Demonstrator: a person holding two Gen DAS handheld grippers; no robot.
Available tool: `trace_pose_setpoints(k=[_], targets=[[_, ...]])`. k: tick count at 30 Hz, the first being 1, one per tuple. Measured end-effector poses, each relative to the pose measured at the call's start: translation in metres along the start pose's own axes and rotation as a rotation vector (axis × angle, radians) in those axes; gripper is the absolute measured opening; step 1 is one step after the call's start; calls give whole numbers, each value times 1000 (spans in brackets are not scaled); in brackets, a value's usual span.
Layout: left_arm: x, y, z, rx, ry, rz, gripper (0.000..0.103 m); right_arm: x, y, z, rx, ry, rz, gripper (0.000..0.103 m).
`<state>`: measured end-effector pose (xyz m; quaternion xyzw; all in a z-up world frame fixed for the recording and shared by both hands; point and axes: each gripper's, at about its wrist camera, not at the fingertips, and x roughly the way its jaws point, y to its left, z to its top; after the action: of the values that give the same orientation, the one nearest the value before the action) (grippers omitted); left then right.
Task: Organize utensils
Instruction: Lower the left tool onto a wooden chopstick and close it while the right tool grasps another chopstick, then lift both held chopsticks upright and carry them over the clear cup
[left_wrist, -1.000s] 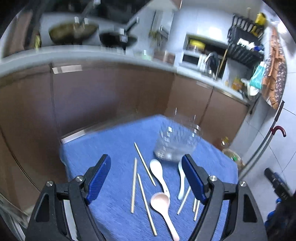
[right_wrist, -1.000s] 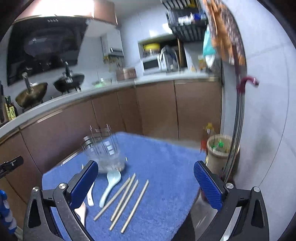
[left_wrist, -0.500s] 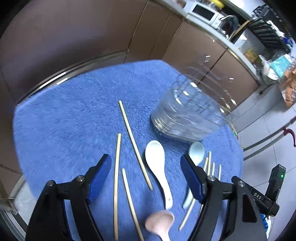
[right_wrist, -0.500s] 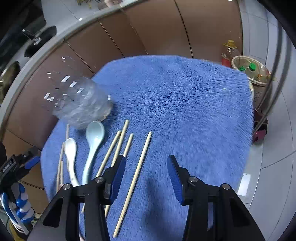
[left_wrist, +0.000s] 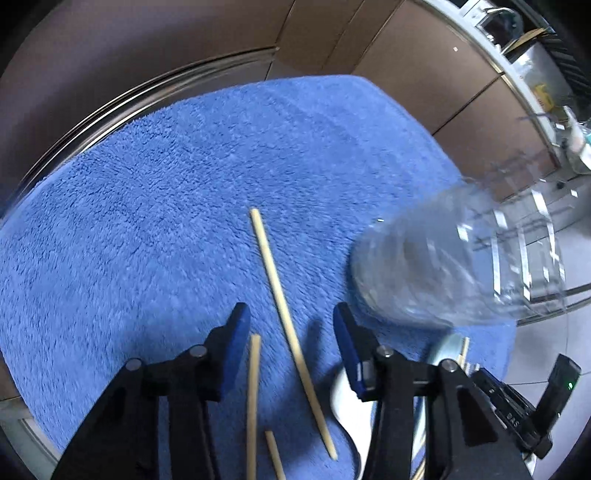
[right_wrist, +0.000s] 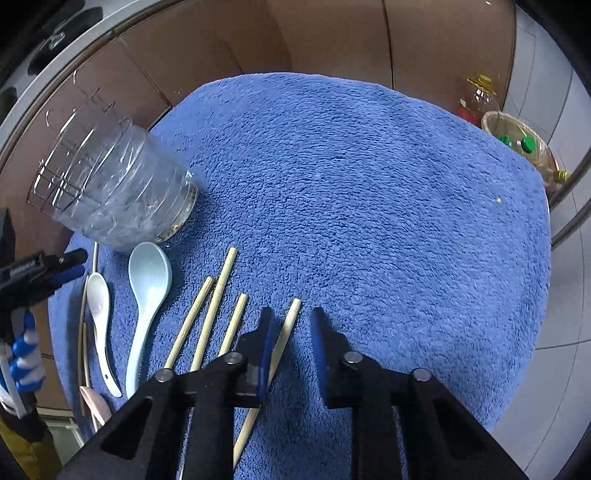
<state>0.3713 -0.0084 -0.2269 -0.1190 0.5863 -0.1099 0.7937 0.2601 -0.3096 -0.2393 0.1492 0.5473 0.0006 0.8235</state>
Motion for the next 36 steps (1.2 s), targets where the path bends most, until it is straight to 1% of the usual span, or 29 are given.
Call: trace_pose_setpoints(k=[4, 6, 7, 9, 14, 17, 18, 19, 24, 28, 30, 33, 36], targets=[[7, -1, 11, -4, 21, 24, 37, 4, 3, 1, -22, 8, -9, 12], [11, -3, 16, -1, 28, 38, 32, 3, 8, -3, -30, 12, -14, 12], [13, -5, 19, -2, 36, 54, 30, 4, 8, -2, -36, 15, -18, 12], [16, -7, 24, -3, 42, 81, 22, 6, 10, 0, -45, 20, -24, 11], [23, -20, 29, 17, 53, 173, 14, 6, 24, -4, -71, 18, -54, 10], [27, -28, 33, 12, 44, 200, 8, 6, 24, -6, -55, 6, -47, 9], [29, -28, 33, 3, 40, 200, 8, 5, 23, -6, -44, 3, -39, 8], [28, -27, 34, -7, 37, 194, 7, 4, 23, -7, -35, 0, -33, 8], [12, -15, 24, -63, -8, 102, 5, -8, 15, -7, -23, -35, 11, 6], [-14, -16, 10, -71, -83, 45, 5, -28, 19, -13, -36, -88, 46, 6], [-33, -17, 2, -67, -132, 12, 5, -42, 19, -17, -39, -122, 67, 6], [-61, -17, -10, -56, -203, -18, 5, -62, 19, -25, -50, -177, 92, 6], [-91, -20, -23, -49, -256, -35, 5, -83, 20, -36, -64, -235, 120, 6]])
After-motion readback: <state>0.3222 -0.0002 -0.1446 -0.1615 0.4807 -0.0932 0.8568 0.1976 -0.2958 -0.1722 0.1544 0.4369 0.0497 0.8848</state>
